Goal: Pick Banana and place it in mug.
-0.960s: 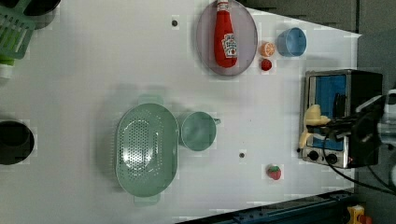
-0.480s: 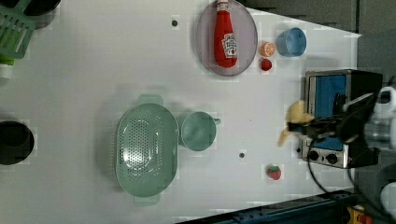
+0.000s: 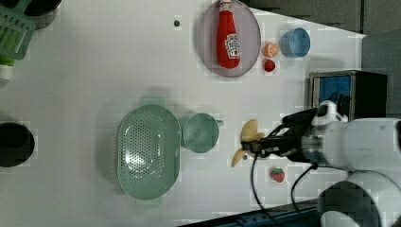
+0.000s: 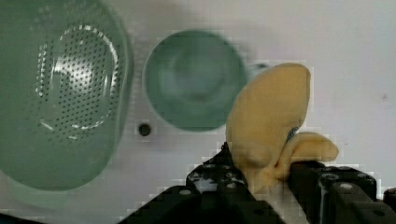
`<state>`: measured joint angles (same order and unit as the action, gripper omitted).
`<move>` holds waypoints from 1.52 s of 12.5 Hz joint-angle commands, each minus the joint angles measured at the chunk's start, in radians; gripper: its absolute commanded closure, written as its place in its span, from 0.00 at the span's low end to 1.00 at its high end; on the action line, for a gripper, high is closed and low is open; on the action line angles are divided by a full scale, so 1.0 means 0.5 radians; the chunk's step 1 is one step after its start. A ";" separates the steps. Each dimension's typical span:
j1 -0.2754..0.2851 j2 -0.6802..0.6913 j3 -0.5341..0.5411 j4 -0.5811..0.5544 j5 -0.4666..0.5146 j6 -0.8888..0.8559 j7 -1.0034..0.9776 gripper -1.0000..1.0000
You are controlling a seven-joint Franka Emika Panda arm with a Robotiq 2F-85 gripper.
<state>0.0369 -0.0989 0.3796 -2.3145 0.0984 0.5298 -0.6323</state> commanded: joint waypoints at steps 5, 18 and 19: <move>-0.021 0.396 0.111 0.006 0.002 0.495 0.450 0.68; -0.049 0.281 -0.045 0.042 -0.153 0.697 0.510 0.00; -0.053 0.178 -0.094 0.065 -0.152 0.634 0.510 0.00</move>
<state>0.0235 0.0717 0.3582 -2.3398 0.0136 0.8496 -0.4082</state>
